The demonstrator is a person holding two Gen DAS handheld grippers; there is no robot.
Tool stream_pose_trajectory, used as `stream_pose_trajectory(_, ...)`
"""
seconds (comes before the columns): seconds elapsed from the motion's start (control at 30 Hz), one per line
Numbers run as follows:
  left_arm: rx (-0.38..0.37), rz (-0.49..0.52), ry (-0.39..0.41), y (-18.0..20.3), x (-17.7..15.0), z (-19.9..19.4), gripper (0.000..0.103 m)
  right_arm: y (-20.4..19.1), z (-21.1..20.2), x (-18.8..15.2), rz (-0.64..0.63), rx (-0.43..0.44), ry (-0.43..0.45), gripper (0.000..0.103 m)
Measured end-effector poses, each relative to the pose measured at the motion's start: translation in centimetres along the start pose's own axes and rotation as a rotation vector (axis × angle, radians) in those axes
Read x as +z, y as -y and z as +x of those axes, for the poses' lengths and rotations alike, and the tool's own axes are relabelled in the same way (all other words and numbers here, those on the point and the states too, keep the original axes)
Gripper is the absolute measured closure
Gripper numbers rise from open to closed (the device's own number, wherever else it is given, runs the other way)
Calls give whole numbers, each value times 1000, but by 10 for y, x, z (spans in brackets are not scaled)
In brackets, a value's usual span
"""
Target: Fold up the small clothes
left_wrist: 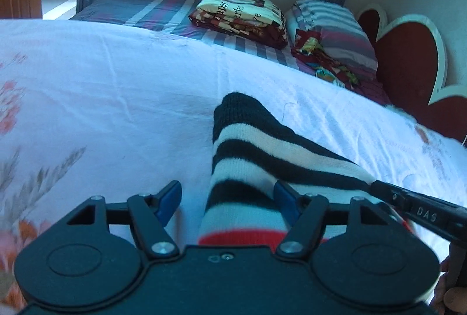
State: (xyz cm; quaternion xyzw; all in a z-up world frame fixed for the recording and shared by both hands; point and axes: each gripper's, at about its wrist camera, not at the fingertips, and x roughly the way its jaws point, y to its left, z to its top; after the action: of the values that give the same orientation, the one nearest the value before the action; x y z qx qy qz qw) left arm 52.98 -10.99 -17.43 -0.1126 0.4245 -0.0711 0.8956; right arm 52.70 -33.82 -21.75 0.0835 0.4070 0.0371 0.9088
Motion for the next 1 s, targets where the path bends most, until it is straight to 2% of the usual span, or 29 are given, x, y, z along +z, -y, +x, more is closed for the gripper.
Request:
stream_pose_trajectory(0.13,-30,15,19,-2,-13,-25,35,-12,-34,-5,-8,56,38,89)
stream_pose_trajectory(0.37,-82,89,22,3,-43,-51,35,-32,-75,-33,-38,81,45,88)
stream_pose_trajectory(0.57,-85,96,14,3,-44,-48,33,-37,-74,-64,-83,6,-12,89)
stream_pose_trajectory(0.73,-84,143,18,6,-45,-51,33,-42,-75,-75,-107,-40,-10,89)
stream_pose_trajectory(0.9,-94,187,31,10,-46,-62,36,-44,-96,-78,-61,-33,12,88)
stream_pose_trajectory(1.0,-128,231,40,10,-52,-73,36,-44,-111,-87,-52,-20,19,89)
